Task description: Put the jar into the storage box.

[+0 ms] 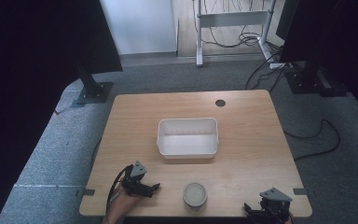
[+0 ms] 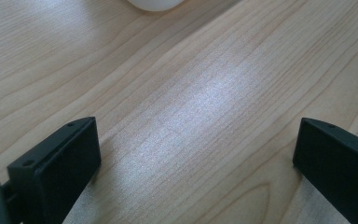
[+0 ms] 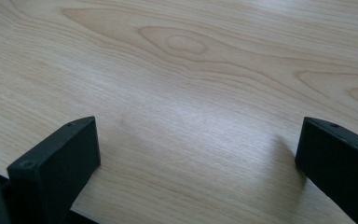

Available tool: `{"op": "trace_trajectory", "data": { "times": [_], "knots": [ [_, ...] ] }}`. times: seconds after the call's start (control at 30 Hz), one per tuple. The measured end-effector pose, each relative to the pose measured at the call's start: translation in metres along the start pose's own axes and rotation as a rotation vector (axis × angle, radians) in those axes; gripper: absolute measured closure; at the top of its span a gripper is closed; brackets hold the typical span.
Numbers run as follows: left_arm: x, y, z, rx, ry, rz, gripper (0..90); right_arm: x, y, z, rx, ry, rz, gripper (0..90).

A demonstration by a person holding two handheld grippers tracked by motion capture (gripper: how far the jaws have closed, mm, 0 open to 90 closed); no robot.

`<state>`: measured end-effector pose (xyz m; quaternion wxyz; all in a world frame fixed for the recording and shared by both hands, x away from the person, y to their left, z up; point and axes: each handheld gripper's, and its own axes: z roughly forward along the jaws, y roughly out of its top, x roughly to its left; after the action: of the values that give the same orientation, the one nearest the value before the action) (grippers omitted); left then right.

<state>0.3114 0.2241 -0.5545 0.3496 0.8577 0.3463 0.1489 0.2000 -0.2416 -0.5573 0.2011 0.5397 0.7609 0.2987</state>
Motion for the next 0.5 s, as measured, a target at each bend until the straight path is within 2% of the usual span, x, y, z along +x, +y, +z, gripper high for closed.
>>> {"op": "trace_trajectory", "data": {
  "times": [0.23,0.5],
  "knots": [
    [0.0,0.0,0.0,0.0,0.0,0.0,0.4,0.009,0.003,0.0,-0.008,0.023,-0.016,0.0],
    [0.0,0.0,0.0,0.0,0.0,0.0,0.4,0.013,0.006,-0.004,-0.032,0.032,-0.024,0.0]
  ]
}}
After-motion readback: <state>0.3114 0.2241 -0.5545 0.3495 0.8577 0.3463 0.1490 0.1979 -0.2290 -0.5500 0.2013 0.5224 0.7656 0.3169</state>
